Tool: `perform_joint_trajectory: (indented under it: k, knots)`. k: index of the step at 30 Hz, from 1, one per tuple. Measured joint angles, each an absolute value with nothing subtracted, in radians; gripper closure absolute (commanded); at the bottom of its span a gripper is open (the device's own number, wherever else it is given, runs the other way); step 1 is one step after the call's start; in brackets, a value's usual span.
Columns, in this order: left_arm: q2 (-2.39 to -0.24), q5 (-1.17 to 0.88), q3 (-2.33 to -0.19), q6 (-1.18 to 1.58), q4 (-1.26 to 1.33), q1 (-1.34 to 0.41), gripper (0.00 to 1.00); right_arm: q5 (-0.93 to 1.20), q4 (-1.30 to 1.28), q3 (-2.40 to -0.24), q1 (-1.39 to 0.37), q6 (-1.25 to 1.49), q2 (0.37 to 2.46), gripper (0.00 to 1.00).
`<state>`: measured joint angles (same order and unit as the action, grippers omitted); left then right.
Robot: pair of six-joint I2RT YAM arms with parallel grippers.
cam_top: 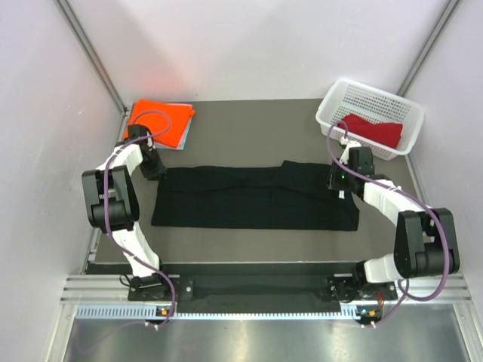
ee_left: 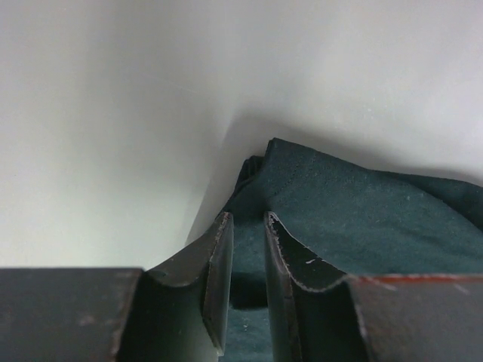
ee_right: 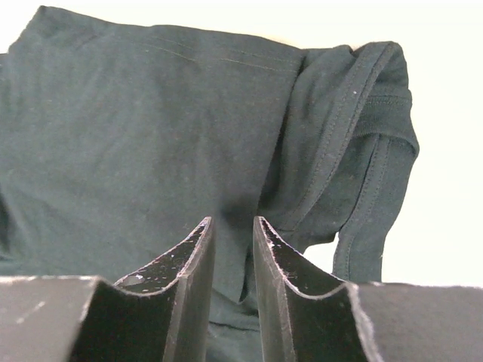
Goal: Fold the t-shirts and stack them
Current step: Fold the tshirt
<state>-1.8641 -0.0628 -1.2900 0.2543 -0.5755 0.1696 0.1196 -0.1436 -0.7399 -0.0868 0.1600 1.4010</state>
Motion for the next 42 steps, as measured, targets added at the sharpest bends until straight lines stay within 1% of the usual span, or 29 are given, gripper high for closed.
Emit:
perform_joint_trajectory:
  k: [3, 9, 16, 23, 26, 31, 39, 42]
  knots:
    - [-1.863, -0.071, -1.290, 0.253, -0.575, 0.170, 0.72, 0.107, -0.143, -0.744, -0.087, 0.157, 1.430, 0.68]
    - [-1.802, -0.129, -1.288, 0.257, -0.557, 0.158, 0.72, 0.107, -0.144, -0.810, -0.087, 0.146, 1.516, 0.67]
    - [-1.670, -0.283, -1.227, 0.295, -0.452, 0.144, 0.71, 0.137, -0.133, -0.866, -0.087, 0.114, 1.533, 0.66]
    - [-1.671, -0.401, -1.193, 0.331, -0.410, 0.100, 0.72, 0.145, -0.150, -0.939, -0.087, 0.097, 1.569, 0.66]
    - [-1.672, -0.444, -1.185, 0.347, -0.398, 0.052, 0.71, 0.132, -0.167, -0.974, -0.086, 0.099, 1.605, 0.67]
    - [-1.672, -0.483, -1.185, 0.350, -0.396, -0.003, 0.71, 0.106, -0.207, -0.998, -0.086, 0.115, 1.642, 0.67]
    - [-1.671, -0.486, -1.185, 0.351, -0.396, 0.001, 0.71, 0.083, -0.233, -0.997, -0.087, 0.151, 1.643, 0.68]
    - [-1.671, -0.487, -1.185, 0.350, -0.396, 0.001, 0.71, 0.080, -0.233, -0.995, -0.088, 0.163, 1.643, 0.68]
